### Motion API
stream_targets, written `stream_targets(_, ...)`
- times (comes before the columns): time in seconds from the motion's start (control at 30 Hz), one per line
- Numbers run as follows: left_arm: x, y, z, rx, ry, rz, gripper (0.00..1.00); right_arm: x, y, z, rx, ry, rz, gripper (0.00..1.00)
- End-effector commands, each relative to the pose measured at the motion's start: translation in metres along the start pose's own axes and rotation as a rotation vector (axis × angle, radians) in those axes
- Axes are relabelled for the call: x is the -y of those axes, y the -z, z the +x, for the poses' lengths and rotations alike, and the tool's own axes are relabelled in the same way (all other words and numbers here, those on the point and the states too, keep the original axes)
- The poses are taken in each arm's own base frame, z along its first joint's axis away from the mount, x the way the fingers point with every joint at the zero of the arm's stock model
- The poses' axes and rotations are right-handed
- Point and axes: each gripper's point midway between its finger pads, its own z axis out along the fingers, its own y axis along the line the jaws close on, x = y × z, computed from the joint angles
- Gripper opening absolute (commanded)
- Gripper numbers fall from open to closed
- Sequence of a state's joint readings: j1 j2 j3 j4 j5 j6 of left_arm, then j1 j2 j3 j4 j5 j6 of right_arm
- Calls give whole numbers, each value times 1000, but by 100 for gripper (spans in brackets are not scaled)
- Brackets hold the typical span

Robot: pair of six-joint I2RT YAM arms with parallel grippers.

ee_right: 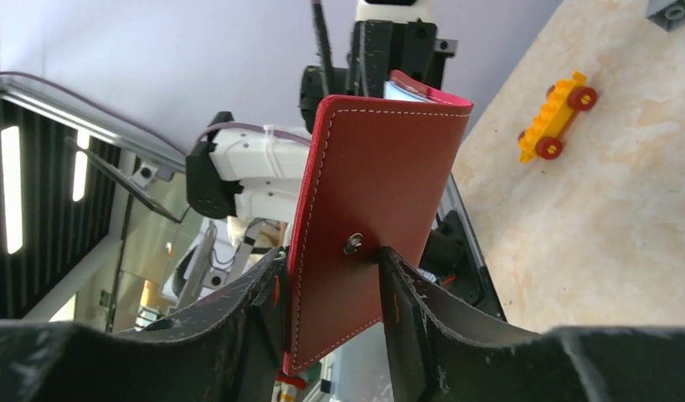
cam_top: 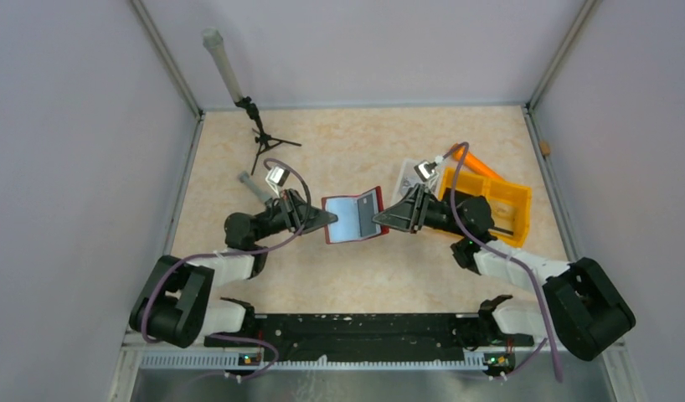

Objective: Take the credit cards out of the card holder
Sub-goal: Remove the credit card from the card holder.

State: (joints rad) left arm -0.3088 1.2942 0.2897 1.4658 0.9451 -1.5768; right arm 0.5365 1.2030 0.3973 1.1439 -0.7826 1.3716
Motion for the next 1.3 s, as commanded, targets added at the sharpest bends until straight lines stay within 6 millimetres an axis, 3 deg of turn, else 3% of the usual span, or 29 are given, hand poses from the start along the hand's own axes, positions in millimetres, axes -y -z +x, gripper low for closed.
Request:
stream_targets(0.0,30,0,6,-29,-138,108,0,4,-10,4,-64,42,42,44)
stream_targets(0.13,43,0,7,-39,-158,133,0,24,-9,8,-75,22,99,51)
stream_targets(0.27,51,2,9,-44,-169,146,0,31,-10,10,-77,3,101,61)
stream_targets(0.37,50,3,11,-43,-175,137,0,25,-9,10,-67,-12,63,47)
stream_targets(0.47,45,4,12,-37,-176,118,0,-2,-8,7,-43,8,-60,38)
stream_targets(0.57,48,5,13,-34,-171,130,0,-15,-7,8,-50,-8,-130,28)
stream_targets(0.7,49,5,14,-39,-169,132,0,-18,-8,11,-58,-19,-141,26)
stream_targets(0.83,37,4,12,-26,-163,97,8,-21,-7,11,-53,-13,-136,21)
stream_targets(0.97,30,4,12,-28,-159,82,10,-16,-8,11,-57,-7,-91,17)
stream_targets(1.13,16,7,12,-38,-167,25,39,-7,-7,8,-51,-18,-40,17)
stream_targets(1.27,-4,14,5,-30,-187,-101,61,12,-5,8,-53,-36,28,16)
